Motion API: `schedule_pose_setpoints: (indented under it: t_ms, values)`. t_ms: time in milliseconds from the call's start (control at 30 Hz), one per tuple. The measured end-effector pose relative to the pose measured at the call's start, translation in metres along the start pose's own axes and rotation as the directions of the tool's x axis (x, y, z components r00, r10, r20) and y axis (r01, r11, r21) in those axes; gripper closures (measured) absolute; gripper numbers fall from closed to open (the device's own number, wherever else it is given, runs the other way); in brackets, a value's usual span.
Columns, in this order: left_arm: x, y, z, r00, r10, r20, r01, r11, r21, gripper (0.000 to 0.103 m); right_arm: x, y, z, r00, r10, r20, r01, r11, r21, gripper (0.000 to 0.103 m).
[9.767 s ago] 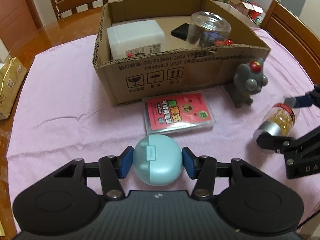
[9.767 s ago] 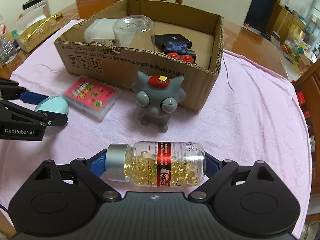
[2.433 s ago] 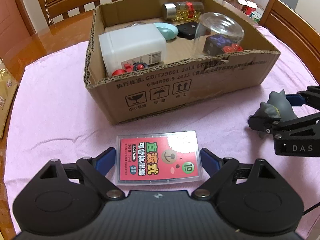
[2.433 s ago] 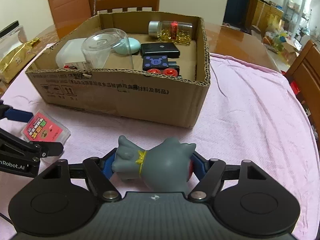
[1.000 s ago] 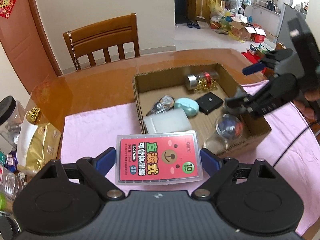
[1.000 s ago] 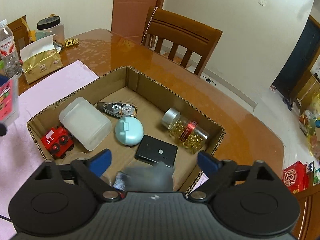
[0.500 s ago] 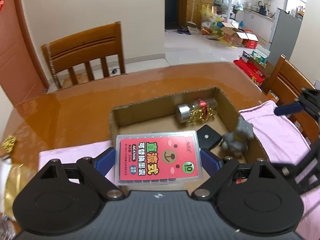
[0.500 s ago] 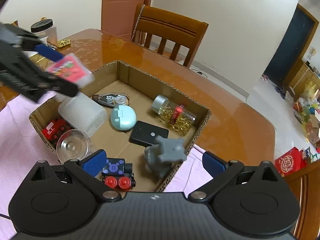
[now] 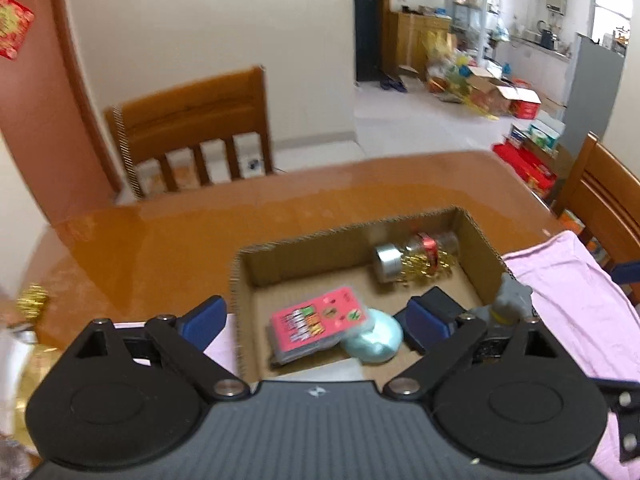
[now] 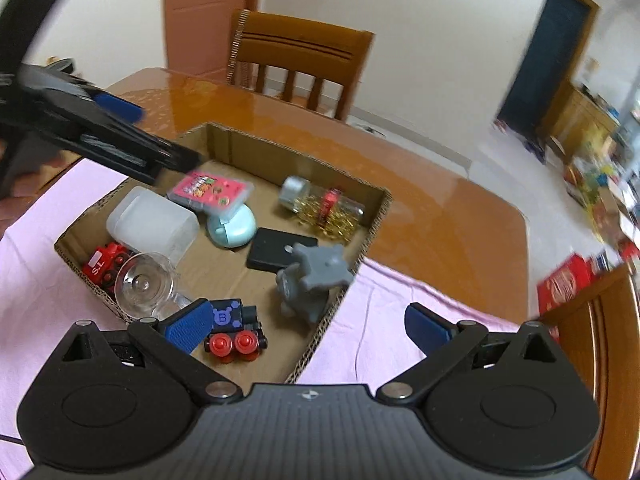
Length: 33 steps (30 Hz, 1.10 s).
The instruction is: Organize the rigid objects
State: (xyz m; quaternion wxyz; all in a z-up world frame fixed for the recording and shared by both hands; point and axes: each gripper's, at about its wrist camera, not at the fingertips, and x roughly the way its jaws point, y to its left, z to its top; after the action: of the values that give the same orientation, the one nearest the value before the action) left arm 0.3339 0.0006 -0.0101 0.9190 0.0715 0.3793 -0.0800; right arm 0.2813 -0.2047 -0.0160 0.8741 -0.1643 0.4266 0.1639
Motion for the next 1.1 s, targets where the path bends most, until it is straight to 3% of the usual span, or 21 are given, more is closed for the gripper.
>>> schedule_pose_setpoints:
  t_ms: [167, 400, 667, 1100]
  values:
    - [-0.049, 0.008, -0.021, 0.996, 0.087, 0.013, -0.086, 0.995, -0.045, 0.003, -0.009, 0.004, -0.004, 0.994, -0.081, -0.074, 0.089, 0.989, 0.117, 0.000]
    - [-0.085, 0.006, -0.057, 0.991, 0.091, -0.101, -0.101, 0.989, -0.103, 0.003, -0.024, 0.022, -0.016, 0.981, -0.111, -0.158, 0.153, 0.945, 0.289, 0.000]
    - [-0.115, -0.004, -0.081, 0.988, 0.079, -0.133, -0.097, 0.987, -0.129, 0.003, -0.050, 0.048, -0.028, 0.975, -0.135, -0.174, 0.189, 0.921, 0.342, 0.000]
    - [-0.125, -0.019, -0.082, 0.989, 0.065, -0.133, -0.081, 0.990, -0.117, 0.002, -0.076, 0.066, -0.038, 0.983, -0.114, -0.146, 0.163, 0.908, 0.386, 0.000]
